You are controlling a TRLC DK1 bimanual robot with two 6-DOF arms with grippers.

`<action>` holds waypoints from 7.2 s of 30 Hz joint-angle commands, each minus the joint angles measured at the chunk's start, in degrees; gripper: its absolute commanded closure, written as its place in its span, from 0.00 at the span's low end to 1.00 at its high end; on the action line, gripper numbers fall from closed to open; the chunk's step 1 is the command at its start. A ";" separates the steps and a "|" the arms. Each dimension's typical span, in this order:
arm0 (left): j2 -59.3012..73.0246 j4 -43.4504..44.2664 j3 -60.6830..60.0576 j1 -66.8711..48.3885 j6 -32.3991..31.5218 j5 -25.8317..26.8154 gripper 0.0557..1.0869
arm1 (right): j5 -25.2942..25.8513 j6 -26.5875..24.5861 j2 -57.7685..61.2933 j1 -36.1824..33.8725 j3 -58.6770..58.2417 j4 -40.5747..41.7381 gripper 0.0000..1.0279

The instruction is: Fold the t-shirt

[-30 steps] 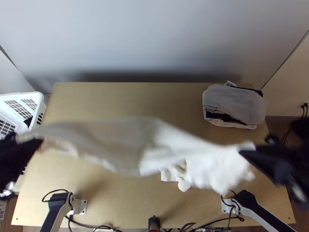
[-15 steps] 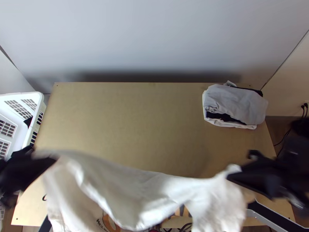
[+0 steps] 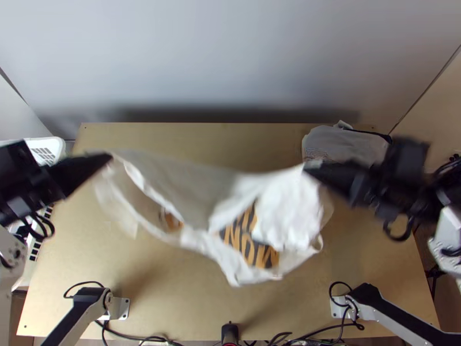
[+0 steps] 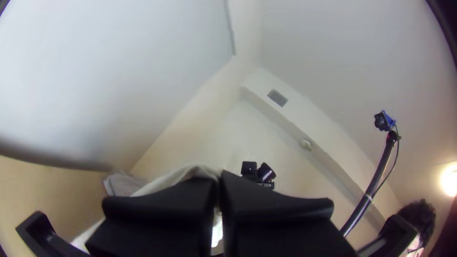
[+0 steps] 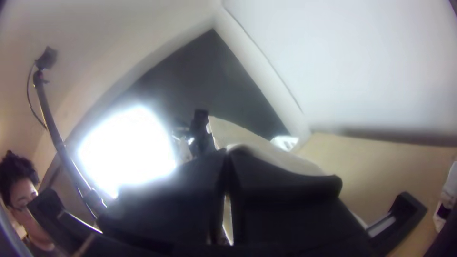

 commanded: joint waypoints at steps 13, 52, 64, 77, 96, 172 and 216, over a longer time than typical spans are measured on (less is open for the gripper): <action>-0.52 2.44 28.98 0.52 -11.74 -6.40 0.97 | -6.48 16.03 4.09 -5.49 43.15 -6.92 0.98; 46.94 11.14 -23.49 16.87 9.79 -11.59 0.97 | -1.74 9.53 11.47 -20.52 -29.45 13.38 0.98; 43.95 11.14 -21.29 6.15 12.96 -17.04 0.97 | 15.14 7.33 22.81 -17.00 -23.65 19.36 0.98; 60.47 10.53 -3.80 2.54 18.76 -28.82 0.97 | 27.62 0.30 38.98 -18.58 -20.04 21.21 0.98; 64.87 1.83 1.82 1.40 23.68 -39.36 0.97 | 28.85 0.30 36.78 -17.53 -5.37 -1.21 0.05; 53.09 1.21 -4.59 -1.06 23.86 -36.99 0.97 | 56.54 -12.80 55.06 -10.41 3.25 27.71 0.09; 51.86 3.06 -6.00 1.14 25.09 -36.02 0.97 | 53.11 -14.82 60.86 -1.71 6.06 17.60 0.97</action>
